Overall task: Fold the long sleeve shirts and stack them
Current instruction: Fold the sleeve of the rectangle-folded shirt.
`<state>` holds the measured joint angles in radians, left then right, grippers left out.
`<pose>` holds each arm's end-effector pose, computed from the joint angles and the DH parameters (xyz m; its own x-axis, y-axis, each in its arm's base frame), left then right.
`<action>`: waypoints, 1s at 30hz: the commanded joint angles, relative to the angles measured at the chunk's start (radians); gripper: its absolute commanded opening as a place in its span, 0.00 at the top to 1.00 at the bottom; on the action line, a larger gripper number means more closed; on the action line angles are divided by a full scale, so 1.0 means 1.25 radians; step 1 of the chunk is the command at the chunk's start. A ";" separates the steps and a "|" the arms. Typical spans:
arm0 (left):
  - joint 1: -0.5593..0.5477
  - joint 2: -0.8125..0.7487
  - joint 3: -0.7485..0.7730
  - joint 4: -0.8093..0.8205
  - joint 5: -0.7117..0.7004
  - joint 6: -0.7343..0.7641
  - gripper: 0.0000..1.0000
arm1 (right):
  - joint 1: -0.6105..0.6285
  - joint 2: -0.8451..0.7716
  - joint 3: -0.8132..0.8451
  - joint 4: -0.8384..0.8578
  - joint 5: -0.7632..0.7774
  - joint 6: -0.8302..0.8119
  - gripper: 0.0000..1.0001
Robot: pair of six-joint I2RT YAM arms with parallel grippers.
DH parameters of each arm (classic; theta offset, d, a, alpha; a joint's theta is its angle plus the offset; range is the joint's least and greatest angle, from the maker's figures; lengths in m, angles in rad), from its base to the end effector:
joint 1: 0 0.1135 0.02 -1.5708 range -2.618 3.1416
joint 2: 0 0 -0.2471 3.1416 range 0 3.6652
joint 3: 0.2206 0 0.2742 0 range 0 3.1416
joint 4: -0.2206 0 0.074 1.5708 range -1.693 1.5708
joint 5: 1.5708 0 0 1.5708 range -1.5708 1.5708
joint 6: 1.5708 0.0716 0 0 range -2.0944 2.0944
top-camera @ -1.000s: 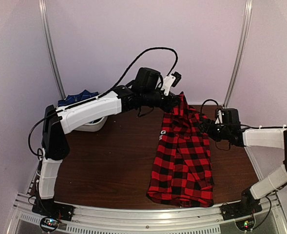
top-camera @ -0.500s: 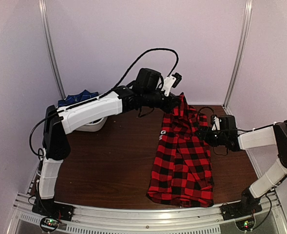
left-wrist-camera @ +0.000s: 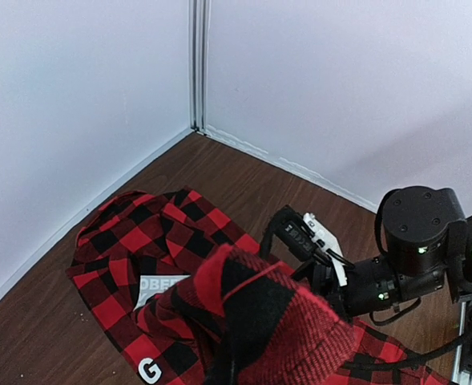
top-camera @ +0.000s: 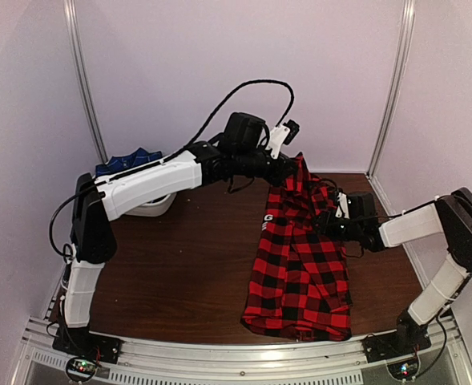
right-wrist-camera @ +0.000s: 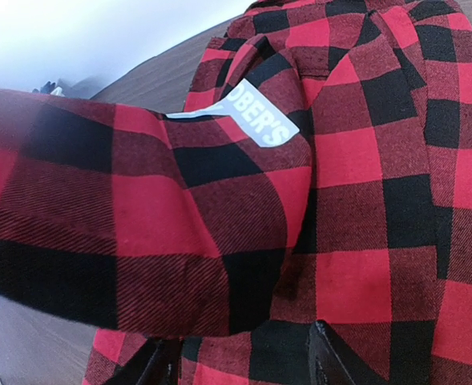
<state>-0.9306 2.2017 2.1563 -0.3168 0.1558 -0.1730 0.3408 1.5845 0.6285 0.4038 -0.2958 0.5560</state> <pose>0.3322 -0.4647 0.3095 -0.3598 0.1984 -0.9117 0.8294 0.5156 -0.2151 0.3210 0.1360 0.1019 -0.7121 0.2831 -0.6424 -0.2093 0.7878 0.5792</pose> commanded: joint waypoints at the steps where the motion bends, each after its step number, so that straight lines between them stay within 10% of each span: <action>1: 0.002 0.011 0.034 0.010 0.032 0.014 1.00 | 0.004 0.037 0.038 0.043 0.063 -0.008 0.48; 17: 0.000 -0.027 -0.028 -0.112 0.198 0.094 1.00 | 0.021 0.004 0.001 0.063 0.152 0.043 0.94; 30: -0.059 -0.059 -0.140 -0.299 0.257 0.264 1.00 | 0.027 -0.157 -0.098 -0.030 0.097 0.079 0.47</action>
<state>-0.9508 2.1696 1.9980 -0.6067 0.4553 0.0589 0.3672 1.5032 0.5220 0.4309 -0.1669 0.6571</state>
